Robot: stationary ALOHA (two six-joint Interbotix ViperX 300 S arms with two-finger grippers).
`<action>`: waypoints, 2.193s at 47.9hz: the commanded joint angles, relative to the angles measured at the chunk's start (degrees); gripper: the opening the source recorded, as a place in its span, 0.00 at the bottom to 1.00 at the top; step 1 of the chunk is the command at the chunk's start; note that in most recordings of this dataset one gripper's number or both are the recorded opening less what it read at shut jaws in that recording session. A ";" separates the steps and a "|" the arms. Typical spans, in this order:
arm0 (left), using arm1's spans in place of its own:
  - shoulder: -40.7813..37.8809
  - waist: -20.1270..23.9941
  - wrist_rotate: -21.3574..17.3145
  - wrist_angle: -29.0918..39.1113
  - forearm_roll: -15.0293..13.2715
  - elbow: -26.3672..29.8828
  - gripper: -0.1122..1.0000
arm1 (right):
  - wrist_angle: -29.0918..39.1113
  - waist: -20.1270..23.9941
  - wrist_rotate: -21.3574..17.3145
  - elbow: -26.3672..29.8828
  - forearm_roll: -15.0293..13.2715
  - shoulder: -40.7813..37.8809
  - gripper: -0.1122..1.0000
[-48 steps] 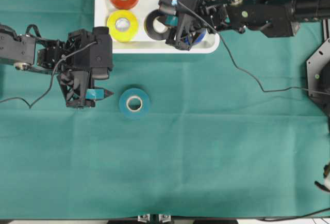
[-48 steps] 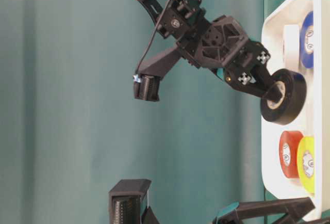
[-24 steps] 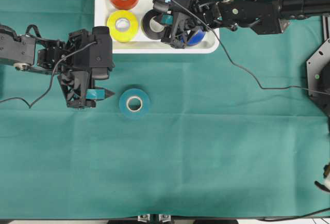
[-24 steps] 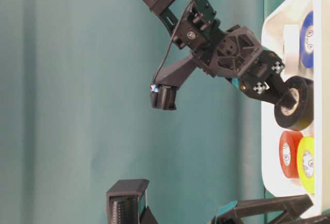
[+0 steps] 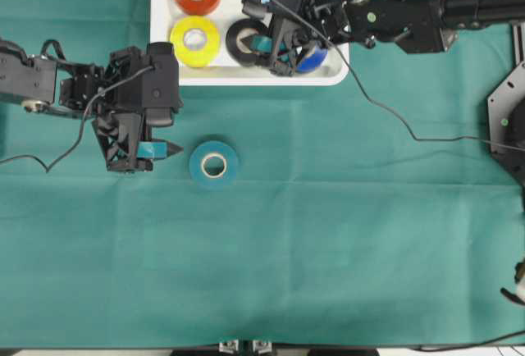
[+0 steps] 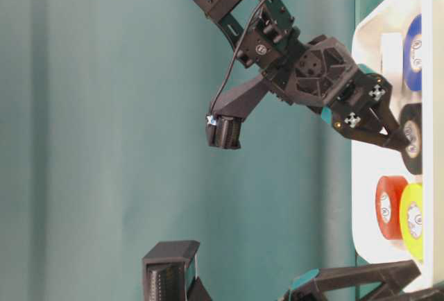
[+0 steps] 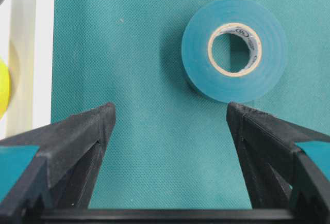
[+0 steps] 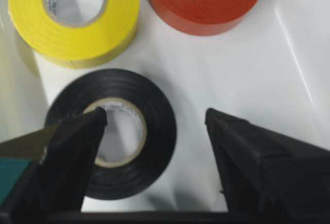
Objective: Put the tape alternately from left to right into the white case.
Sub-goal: 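Release the black roll in the tray and withdraw the right gripper, then move the left gripper down onto the teal roll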
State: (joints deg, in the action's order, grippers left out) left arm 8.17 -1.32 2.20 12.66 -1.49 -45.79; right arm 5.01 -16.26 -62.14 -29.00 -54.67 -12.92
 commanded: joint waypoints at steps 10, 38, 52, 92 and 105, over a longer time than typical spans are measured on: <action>0.44 -0.18 0.00 -0.35 0.00 0.62 0.48 | -0.35 -0.09 0.00 0.62 -0.18 1.05 0.84; 0.44 -0.18 0.00 -0.35 0.00 0.88 0.48 | -4.75 5.62 -0.09 -7.47 -0.18 13.54 0.84; 0.44 -0.18 0.00 -0.97 0.00 1.23 0.48 | -7.73 9.93 0.00 -13.80 -0.18 19.42 0.84; -5.54 -9.14 2.11 -3.60 -0.18 6.33 0.48 | -8.00 13.45 0.09 -19.60 -0.18 22.41 0.84; -11.87 -12.13 2.90 -3.60 -0.09 11.51 0.48 | -8.00 13.45 0.18 -20.30 -0.18 22.41 0.84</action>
State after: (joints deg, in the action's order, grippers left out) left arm -3.69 -12.74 5.10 9.58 -1.49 -36.47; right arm -2.64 -2.90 -62.14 -49.83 -54.67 8.44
